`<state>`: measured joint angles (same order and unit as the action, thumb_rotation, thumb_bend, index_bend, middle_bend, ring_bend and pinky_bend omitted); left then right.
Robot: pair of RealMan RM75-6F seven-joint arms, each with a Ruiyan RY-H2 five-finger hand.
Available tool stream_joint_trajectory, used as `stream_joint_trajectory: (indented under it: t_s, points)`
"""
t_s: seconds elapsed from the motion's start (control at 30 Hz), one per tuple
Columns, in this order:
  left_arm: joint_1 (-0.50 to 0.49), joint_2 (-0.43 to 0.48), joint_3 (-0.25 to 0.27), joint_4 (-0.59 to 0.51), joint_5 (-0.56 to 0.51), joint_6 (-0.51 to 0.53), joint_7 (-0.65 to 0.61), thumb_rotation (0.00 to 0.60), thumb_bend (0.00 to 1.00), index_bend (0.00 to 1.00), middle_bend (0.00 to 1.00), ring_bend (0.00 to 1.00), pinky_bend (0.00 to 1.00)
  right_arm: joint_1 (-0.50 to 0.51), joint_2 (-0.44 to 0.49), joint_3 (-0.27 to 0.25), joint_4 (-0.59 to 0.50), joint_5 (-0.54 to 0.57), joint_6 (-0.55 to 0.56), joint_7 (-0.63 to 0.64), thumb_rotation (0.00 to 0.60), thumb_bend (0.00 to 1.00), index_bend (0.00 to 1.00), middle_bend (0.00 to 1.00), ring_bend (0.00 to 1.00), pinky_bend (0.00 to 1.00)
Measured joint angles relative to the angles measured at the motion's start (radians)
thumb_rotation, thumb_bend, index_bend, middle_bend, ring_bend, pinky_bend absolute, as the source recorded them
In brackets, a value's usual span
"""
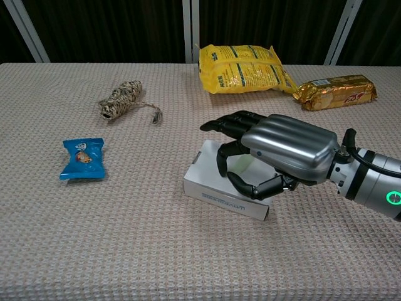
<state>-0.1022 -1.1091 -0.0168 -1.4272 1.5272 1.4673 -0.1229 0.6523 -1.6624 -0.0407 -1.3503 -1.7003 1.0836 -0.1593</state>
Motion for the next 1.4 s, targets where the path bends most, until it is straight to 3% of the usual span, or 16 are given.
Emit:
stream_joint_trajectory:
  t_s: [0.23, 1.4]
  points:
    - [-0.002, -0.001, 0.000, 0.001, 0.000, -0.004, 0.000, 0.600, 0.00, 0.08, 0.07, 0.00, 0.09, -0.007, 0.020, 0.008, -0.016, -0.015, 0.045, 0.012, 0.220, 0.60, 0.42, 0.00, 0.00, 0.00]
    - [-0.002, -0.001, 0.001, -0.003, -0.002, -0.006, 0.008, 0.600, 0.00, 0.08, 0.07, 0.00, 0.09, -0.025, 0.009, -0.030, 0.001, -0.024, 0.028, 0.018, 0.221, 0.60, 0.42, 0.00, 0.00, 0.00]
